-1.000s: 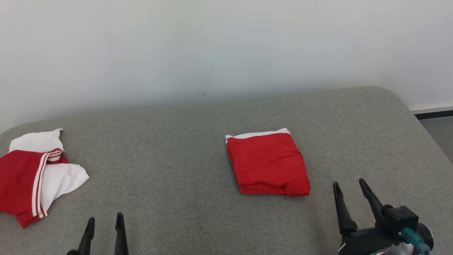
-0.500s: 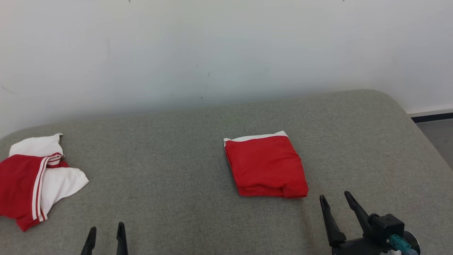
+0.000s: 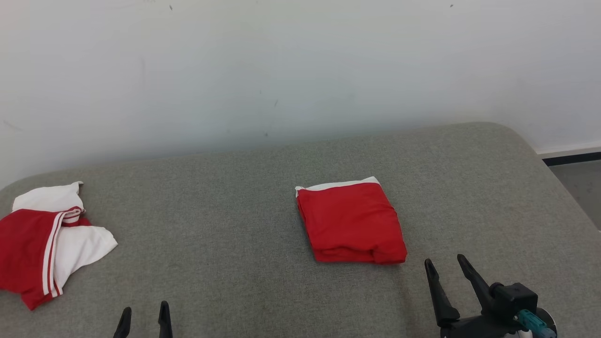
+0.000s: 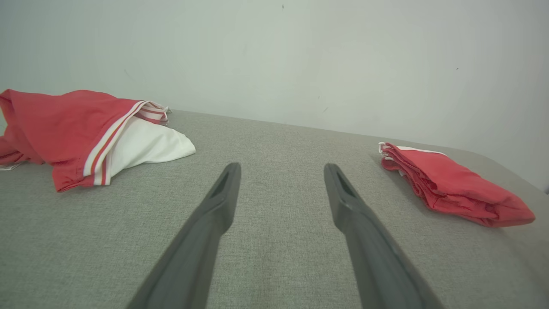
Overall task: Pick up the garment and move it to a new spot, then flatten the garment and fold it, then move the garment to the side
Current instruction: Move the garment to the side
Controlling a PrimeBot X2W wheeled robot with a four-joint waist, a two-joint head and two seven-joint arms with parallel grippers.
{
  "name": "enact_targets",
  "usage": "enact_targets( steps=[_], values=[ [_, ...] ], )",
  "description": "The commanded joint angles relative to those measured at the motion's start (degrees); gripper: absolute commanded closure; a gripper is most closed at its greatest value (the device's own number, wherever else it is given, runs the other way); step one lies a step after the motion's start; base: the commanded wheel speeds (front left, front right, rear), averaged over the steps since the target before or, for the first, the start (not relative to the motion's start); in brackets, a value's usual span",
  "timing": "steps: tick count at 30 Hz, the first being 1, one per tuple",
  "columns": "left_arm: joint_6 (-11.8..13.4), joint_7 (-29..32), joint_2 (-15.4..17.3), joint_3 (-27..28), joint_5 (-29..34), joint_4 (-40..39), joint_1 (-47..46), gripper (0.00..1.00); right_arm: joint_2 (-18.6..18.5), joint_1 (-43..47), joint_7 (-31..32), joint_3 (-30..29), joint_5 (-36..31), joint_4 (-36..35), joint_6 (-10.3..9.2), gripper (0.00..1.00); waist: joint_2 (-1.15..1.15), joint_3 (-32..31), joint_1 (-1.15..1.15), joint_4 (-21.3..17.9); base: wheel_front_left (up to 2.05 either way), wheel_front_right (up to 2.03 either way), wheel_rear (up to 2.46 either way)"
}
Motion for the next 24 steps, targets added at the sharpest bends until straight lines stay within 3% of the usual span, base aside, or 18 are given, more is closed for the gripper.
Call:
enact_targets(
  steps=[1,13,24],
  values=[
    [0.26,-0.03,0.03,-0.17,0.07,-0.35,0.51,0.00,-0.19,0.15,0.35,0.11,0.68,0.05,-0.16,0.00,0.00,0.01,0.00,0.02,0.00,0.00,0.00],
    [0.79,-0.03,0.03,-1.40,0.08,-1.11,0.37,0.00,-0.58,-1.27,3.23,0.30,2.12,0.76,-0.16,0.00,0.00,1.09,0.00,0.59,0.00,0.00,0.00],
    [0.32,-0.03,0.04,-3.44,0.73,-1.71,-1.63,0.00,-4.35,-13.78,15.07,0.17,5.69,4.53,-0.16,0.00,0.00,4.39,0.00,3.92,0.00,0.00,0.00]
  ],
)
